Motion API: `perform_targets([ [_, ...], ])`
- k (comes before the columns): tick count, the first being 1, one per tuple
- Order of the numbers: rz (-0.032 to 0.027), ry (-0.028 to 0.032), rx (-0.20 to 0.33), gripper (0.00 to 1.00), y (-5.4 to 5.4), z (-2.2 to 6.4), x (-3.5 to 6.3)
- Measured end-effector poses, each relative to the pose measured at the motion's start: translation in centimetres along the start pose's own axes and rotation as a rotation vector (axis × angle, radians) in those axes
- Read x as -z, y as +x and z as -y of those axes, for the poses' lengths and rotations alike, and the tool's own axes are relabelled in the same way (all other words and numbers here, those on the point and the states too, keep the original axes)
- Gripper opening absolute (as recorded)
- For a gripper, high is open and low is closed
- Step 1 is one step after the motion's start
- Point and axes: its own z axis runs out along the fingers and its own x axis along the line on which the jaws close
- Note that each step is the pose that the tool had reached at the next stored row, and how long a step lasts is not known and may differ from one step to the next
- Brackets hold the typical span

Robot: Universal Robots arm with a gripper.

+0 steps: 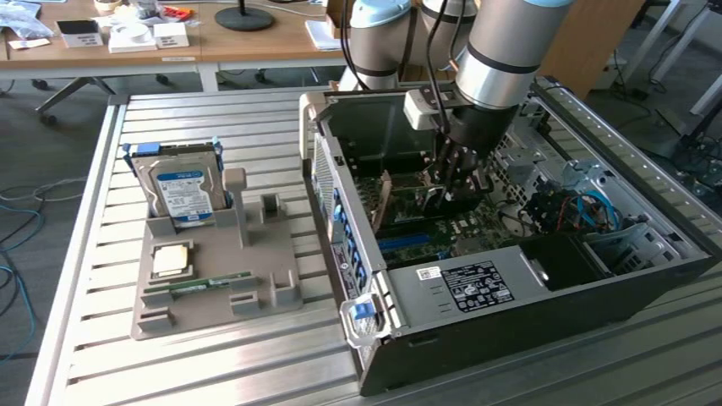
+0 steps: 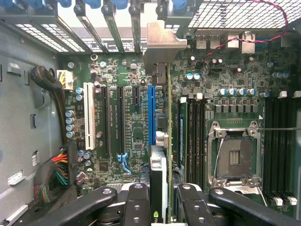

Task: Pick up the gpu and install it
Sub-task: 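Insert the gpu into the slot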

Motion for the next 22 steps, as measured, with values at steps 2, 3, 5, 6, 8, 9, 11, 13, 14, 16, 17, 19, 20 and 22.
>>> perform_targets([
  [2,0.0004,0.0000,0.000,0.27,0.0,0.00,0.00],
  [3,0.0005,0.0001,0.000,0.27,0.0,-0.01,0.00],
  [5,0.0006,0.0007,0.000,0.27,0.0,-0.10,-0.06],
  [6,0.0006,0.0011,0.000,0.27,0.0,-0.15,-0.12],
  [8,0.0005,0.0013,0.000,0.27,0.0,-0.23,-0.25],
  [9,0.0005,0.0013,0.000,0.27,0.0,-0.26,-0.31],
  [11,0.0005,0.0017,0.000,0.27,0.0,-0.33,-0.45],
  [13,0.0005,0.0021,0.000,0.27,0.0,-0.42,-0.60],
  [14,0.0005,0.0022,0.000,0.27,0.0,-0.47,-0.69],
  [16,0.0007,0.0026,0.000,0.27,0.1,-0.57,-0.88],
  [17,0.0005,0.0028,0.000,0.27,0.1,-0.63,-0.96],
  [19,0.0006,0.0038,0.000,0.27,0.1,-0.76,-1.14],
  [20,0.0006,0.0042,0.000,0.27,0.1,-0.83,-1.23],
  [22,0.0003,0.0127,0.001,0.27,0.2,-2.03,-2.59],
])
